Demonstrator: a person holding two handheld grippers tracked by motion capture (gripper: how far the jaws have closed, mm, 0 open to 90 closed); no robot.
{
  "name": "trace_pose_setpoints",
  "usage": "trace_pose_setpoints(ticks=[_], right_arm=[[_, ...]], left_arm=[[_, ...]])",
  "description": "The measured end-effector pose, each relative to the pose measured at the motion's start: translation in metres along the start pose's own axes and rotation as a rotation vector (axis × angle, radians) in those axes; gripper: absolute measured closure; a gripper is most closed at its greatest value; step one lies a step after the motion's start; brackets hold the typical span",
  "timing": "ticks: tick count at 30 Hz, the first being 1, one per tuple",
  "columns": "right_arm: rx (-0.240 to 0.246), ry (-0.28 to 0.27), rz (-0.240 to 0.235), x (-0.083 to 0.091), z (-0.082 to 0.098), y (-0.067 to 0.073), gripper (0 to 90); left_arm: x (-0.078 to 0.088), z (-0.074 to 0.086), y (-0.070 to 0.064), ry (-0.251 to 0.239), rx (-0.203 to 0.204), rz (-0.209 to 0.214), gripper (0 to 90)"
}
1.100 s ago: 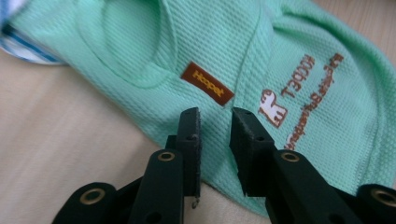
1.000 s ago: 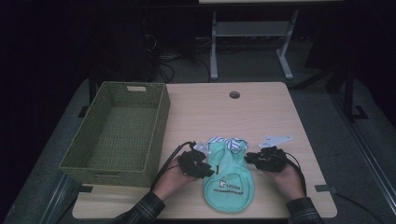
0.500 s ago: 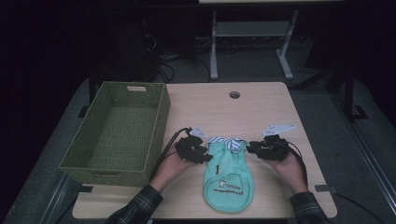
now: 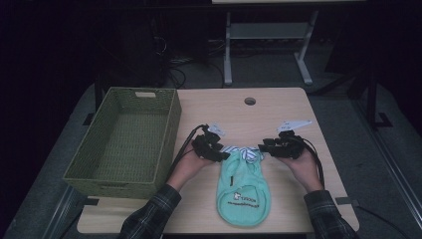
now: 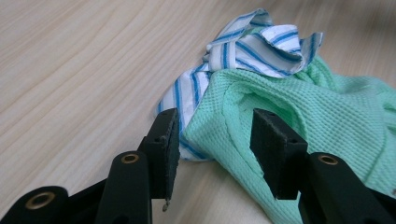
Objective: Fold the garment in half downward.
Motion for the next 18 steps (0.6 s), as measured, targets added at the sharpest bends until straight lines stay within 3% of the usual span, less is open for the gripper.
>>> trace_pose_setpoints(ticks=[7, 13, 18], right_arm=[[0.003, 0.045, -0.024, -0.018, -0.009, -0.006, 59.6], [-0.024, 0.086, -0.014, -0.022, 0.006, -0.014, 59.7], [-0.040, 0.106, -0.029, -0.029, 0.017, -0.021, 60.0]], left_arm=[[-0.016, -0.003, 0.012, 0.017, 0.016, -0.036, 50.4], [-0.028, -0.002, 0.025, 0.025, 0.059, -0.031, 50.2], [-0.037, 0.001, 0.025, 0.050, 0.052, -0.025, 50.7]])
Point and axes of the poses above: each handheld gripper's, and its own axes: x roughly backward along the jaws, z roughly out of its underside, y roughly to its left, the point moved 1 cm from there along -x, roughly forward along the jaws, and after that the axes turned 11 degrees about -z, right-handed, at the moved point
